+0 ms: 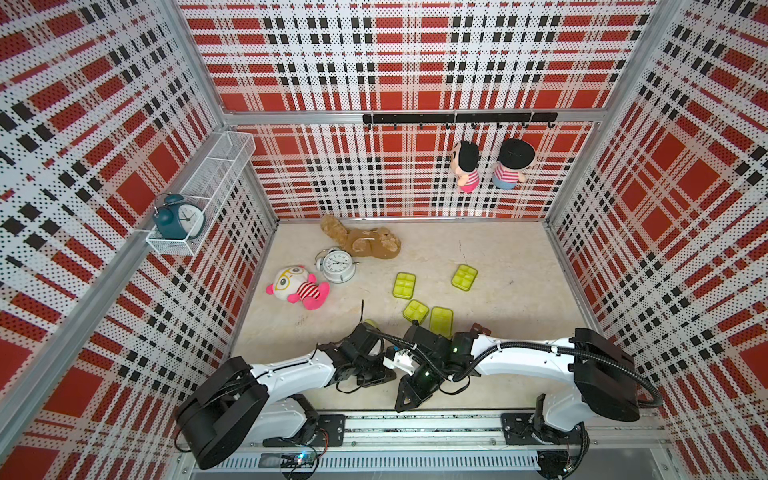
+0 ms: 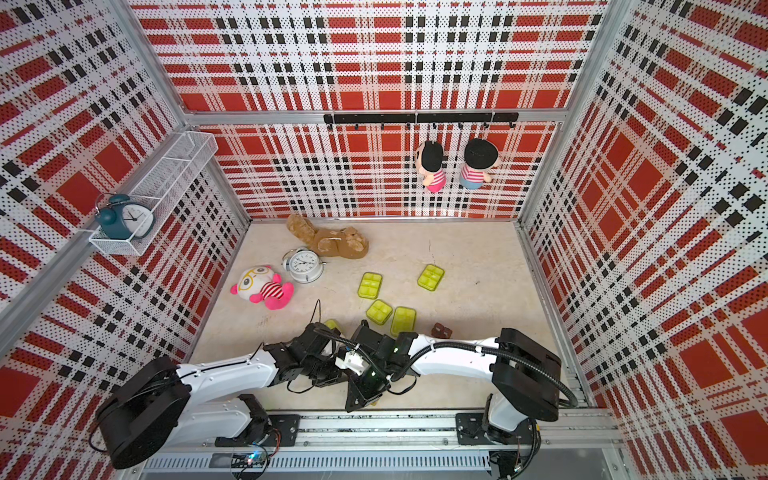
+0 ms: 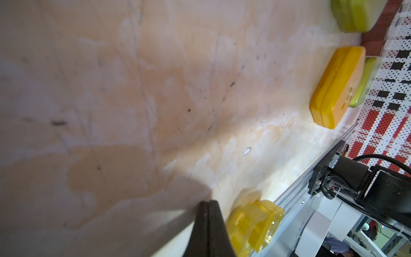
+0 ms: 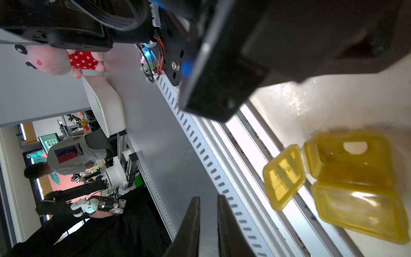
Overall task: Close pillboxes
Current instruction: Close the lid on the pillbox.
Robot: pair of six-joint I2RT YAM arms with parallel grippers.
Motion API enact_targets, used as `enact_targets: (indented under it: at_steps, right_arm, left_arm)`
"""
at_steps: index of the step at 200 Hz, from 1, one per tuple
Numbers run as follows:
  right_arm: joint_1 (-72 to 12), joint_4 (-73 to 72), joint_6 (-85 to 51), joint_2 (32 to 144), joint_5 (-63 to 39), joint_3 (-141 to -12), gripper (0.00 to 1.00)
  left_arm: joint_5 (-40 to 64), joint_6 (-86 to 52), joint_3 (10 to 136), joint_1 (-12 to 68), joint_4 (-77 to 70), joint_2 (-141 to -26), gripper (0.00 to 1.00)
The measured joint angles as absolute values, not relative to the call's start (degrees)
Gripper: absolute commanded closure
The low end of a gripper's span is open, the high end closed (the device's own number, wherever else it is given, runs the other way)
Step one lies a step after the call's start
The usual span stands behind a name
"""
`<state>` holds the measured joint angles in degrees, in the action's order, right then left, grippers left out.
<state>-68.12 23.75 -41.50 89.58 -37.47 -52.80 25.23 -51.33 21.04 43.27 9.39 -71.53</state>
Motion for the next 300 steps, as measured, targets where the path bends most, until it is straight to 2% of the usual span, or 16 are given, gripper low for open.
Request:
enact_targets:
  at_steps: [93, 205, 300]
  right_arm:
    - [-67.29, 21.45, -44.01, 89.65, -33.50, -50.70, 0.82]
    - [-63.42, 20.64, -42.44, 90.74, -34.02, -48.31, 0.82]
    - [-61.58, 14.46, -43.05, 93.01, -35.64, -44.93, 0.82]
  left_arm:
    - [26.65, -50.46, 21.02, 42.44, 8.69, -72.60, 1.00]
    - [28.58, -49.60, 21.21, 41.80, 6.83, -74.48, 1.00]
    - [30.41, -48.97, 21.96, 41.54, 5.96, -76.42, 1.00]
